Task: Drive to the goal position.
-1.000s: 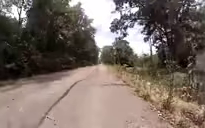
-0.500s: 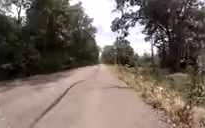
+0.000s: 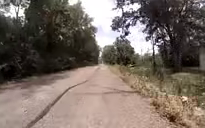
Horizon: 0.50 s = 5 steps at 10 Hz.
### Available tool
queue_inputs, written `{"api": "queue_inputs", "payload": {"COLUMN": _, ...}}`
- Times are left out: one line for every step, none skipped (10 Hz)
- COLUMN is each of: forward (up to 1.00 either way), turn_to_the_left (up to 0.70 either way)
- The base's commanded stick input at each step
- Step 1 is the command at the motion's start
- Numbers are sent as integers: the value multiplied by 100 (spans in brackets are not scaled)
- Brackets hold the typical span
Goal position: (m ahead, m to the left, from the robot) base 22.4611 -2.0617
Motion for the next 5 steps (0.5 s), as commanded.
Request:
{"api": "queue_inputs", "payload": {"forward": 70, "turn_to_the_left": 0}}
{"api": "queue_inputs", "payload": {"forward": 70, "turn_to_the_left": 0}}
{"api": "queue_inputs", "payload": {"forward": 70, "turn_to_the_left": 0}}
{"api": "queue_inputs", "payload": {"forward": 70, "turn_to_the_left": 0}}
{"api": "queue_inputs", "payload": {"forward": 70, "turn_to_the_left": 0}}
